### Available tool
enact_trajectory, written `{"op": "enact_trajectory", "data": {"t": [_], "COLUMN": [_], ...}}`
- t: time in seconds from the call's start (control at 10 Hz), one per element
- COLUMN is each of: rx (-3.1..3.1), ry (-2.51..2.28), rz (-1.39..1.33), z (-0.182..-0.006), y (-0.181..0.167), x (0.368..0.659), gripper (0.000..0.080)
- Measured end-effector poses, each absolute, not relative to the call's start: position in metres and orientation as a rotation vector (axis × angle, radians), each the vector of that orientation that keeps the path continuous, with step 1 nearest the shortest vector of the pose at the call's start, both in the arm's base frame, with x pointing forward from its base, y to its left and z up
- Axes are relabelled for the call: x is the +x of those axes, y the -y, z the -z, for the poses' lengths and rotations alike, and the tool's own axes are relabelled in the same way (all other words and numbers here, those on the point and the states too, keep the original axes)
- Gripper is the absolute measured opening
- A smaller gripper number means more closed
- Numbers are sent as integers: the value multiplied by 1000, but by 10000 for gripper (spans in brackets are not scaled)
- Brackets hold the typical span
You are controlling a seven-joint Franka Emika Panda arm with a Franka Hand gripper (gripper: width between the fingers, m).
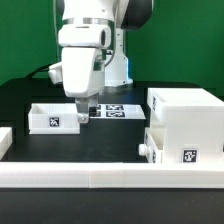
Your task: Assemble drawer
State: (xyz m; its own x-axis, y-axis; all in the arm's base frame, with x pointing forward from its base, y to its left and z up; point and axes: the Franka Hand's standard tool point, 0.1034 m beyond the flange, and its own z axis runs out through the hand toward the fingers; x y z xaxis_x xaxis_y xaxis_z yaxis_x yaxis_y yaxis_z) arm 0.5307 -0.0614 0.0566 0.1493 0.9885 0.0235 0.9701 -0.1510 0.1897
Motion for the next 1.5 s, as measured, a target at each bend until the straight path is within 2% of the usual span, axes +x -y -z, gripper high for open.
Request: {"op": "enact_trajectory", "data": {"t": [0.7,1.2,1.5], "rx": [2377,2849,2953], "ry": [-1858,-1062,-813], "rz": [-218,-325,-337], "z": [-53,-63,-62], "y": [66,82,82], "x": [526,508,508], "gripper": [649,649,649]}}
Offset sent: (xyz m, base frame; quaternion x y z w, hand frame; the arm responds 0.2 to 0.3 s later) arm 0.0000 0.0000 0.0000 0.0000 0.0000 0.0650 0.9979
